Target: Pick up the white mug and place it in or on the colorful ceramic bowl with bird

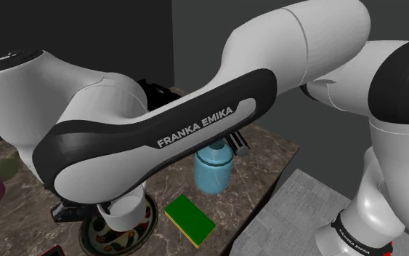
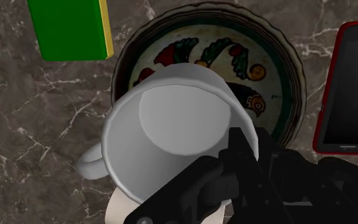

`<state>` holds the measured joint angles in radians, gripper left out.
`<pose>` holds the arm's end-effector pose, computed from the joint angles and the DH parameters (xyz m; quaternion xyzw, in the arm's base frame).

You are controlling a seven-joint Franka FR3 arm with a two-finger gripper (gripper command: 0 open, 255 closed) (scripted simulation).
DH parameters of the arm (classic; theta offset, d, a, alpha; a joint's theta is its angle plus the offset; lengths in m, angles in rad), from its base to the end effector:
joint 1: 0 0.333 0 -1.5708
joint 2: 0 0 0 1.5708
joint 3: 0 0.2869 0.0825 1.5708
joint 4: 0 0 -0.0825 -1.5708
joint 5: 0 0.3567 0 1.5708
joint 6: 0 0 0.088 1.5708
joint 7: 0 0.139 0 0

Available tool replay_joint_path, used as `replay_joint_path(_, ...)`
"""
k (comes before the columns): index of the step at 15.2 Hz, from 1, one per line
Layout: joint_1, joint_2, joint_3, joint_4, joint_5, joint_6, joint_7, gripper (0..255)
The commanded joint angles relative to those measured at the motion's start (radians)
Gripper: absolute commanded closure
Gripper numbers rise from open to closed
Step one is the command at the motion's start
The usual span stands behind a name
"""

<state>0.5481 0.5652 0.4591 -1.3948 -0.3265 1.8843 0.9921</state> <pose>0.4217 0.5135 0.3551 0.9989 0.0293 0.0246 0.0257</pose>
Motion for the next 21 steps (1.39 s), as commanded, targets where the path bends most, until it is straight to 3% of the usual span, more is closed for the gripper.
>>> replay_joint_path(1, 0.0, 0.009, -0.003, -0.018, -0.005, 0.026, 0.006, 255)
replay_joint_path(9, 0.0, 0.009, -0.003, -0.018, -0.005, 0.026, 0.006, 255)
replay_joint_path(10, 0.0, 0.008, -0.003, -0.018, -0.005, 0.026, 0.006, 0)
replay_joint_path(15, 0.0, 0.008, -0.003, -0.018, -0.005, 0.026, 0.006, 0)
replay_joint_path(19, 0.013, -0.013, 0.007, 0.077, 0.01, -0.087, -0.009, 0)
replay_joint_path(21, 0.013, -0.013, 0.007, 0.077, 0.01, -0.087, -0.009, 0)
